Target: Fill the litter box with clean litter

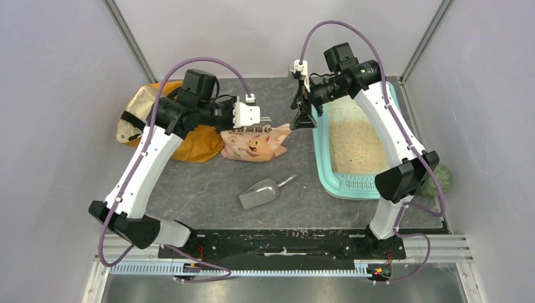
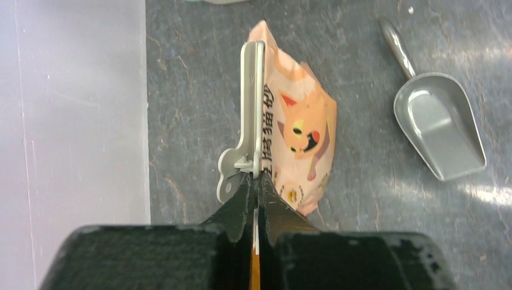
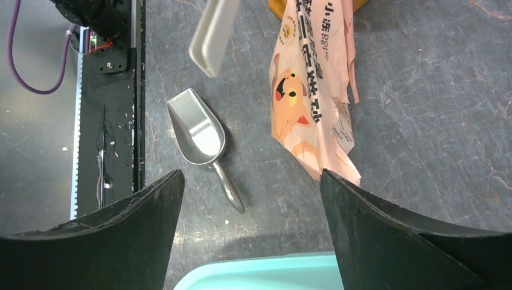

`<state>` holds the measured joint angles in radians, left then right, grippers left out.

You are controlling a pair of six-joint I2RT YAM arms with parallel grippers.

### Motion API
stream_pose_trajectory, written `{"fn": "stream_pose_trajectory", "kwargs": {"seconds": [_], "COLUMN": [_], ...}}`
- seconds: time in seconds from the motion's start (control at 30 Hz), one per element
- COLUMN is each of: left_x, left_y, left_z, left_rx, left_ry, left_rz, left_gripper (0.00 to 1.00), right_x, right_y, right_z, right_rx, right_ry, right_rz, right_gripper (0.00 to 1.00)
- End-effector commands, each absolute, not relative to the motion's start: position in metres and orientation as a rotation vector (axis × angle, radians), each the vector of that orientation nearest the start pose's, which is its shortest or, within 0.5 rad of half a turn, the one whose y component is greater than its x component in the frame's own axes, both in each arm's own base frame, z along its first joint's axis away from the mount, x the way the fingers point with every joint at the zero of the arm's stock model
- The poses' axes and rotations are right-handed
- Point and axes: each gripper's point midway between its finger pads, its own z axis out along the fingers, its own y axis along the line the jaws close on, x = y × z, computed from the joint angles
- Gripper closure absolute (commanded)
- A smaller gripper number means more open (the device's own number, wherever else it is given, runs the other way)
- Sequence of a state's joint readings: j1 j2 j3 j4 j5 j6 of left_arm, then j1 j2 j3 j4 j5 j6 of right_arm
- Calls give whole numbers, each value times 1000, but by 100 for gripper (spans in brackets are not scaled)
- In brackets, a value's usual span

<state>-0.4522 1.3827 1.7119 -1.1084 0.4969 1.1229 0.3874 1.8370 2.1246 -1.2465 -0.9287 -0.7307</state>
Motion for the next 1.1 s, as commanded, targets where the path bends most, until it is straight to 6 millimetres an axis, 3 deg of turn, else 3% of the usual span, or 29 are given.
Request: {"fn": "stream_pose_trajectory", "kwargs": {"seconds": [0.0,0.17,0.33,0.53,0.77,0.93,0.97,1.0,1.07], "left_x": [309,314,315,318,314,315,317,321,324], "left_y": [-230,-261,-276,-284,-284,-285,-284,-282,-275], "left_z": [339,343,348,351,347,346,348,352,364], "left_rx": [1628,1636,1617,1603,1643,1643,1620,1579,1497], "left_ry": [1412,1376,1348,1337,1327,1339,1357,1378,1403], "left_rz": [-263,-291,-309,-313,-299,-298,-289,-283,-303], "left_gripper": [98,98,98,98,98,98,89,73,55], "right_x": [303,308,307,310,315,318,317,317,320], "right_y": [264,271,275,277,279,280,280,280,278], "right_z": [323,318,318,317,322,325,325,325,328], "right_rx": [-1536,-1545,-1548,-1549,-1543,-1544,-1545,-1547,-1537], "right_ry": [1622,1616,1584,1541,1508,1483,1481,1480,1479], "right_rz": [962,931,942,918,903,886,886,886,874], "right_gripper": [10,13,22,51,71,94,100,100,100]}}
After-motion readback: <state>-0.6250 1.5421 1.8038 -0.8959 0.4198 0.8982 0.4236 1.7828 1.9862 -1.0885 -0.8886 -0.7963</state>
